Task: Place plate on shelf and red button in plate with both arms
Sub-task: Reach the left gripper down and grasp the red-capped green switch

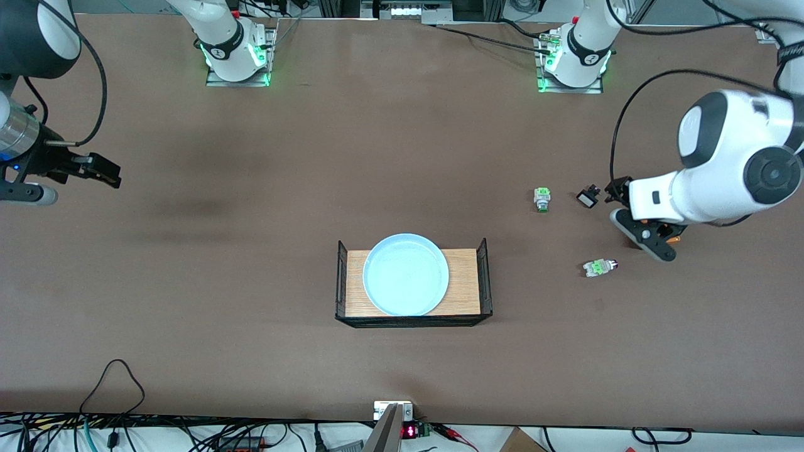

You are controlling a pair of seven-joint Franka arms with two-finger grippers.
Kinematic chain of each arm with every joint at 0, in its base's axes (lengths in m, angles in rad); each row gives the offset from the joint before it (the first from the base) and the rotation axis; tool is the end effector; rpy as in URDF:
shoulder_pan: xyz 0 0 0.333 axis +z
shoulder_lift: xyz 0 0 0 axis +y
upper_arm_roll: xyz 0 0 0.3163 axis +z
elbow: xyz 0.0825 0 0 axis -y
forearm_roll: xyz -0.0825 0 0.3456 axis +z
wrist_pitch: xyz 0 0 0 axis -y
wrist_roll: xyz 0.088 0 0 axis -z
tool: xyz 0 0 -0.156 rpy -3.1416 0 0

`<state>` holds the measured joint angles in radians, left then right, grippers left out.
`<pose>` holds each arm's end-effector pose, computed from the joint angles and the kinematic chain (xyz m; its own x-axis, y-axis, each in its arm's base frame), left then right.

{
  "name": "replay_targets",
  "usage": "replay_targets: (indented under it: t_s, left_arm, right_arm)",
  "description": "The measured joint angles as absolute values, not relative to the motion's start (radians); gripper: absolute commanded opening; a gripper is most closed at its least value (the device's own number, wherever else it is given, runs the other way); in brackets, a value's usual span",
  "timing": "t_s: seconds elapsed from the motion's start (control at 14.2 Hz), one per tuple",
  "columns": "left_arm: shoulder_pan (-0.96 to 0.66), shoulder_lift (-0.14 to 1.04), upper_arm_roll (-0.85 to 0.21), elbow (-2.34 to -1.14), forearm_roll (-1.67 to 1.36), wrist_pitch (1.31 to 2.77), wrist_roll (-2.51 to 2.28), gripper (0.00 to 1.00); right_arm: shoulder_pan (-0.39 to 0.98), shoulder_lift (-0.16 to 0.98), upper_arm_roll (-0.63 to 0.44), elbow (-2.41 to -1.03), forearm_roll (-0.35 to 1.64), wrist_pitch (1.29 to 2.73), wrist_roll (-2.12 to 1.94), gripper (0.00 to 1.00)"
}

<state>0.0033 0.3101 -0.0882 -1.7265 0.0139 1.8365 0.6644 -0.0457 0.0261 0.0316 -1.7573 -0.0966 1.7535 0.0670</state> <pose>0.5745 -0.0440 0.3578 0.7151 -0.6834 -0.1466 -0.6704 -0.7300 0.1332 0.5291 -0.0209 0.4968 0.9977 -0.0632 -0.0244 -0.0606 -0.9936 0.0953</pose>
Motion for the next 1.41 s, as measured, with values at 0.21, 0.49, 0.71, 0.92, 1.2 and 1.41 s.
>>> replay_targets:
  t_s: [0.21,0.49,0.71,0.92,1.2,1.41]
  left_arm:
    - [0.024,0.403,-0.086,-1.749,0.040,1.975,0.825,1.00]
    - [0.065,0.502,-0.083,-1.820,0.041,2.196,1.100,1.00]
    - [0.066,0.554,-0.084,-1.840,0.041,2.306,1.195,1.00]
    - [0.065,0.574,-0.087,-1.871,0.041,2.378,1.225,1.00]
    - [0.065,0.575,-0.087,-1.892,0.041,2.419,1.240,0.97]
    - [0.071,0.588,-0.086,-1.895,0.041,2.433,1.250,0.90]
  right_arm:
    - [-0.045,0.004,0.034,-1.771,-0.097,1.747,0.067,1.00]
    - [-0.044,0.003,0.039,-1.764,-0.090,1.744,0.068,1.00]
    - [-0.036,0.003,0.041,-1.722,-0.087,1.715,0.054,1.00]
    - [-0.037,0.003,0.038,-1.673,-0.087,1.657,-0.007,1.00]
    - [-0.038,0.003,0.035,-1.663,-0.079,1.645,0.004,1.00]
    - [-0.038,0.003,0.035,-1.662,-0.079,1.643,0.004,1.00]
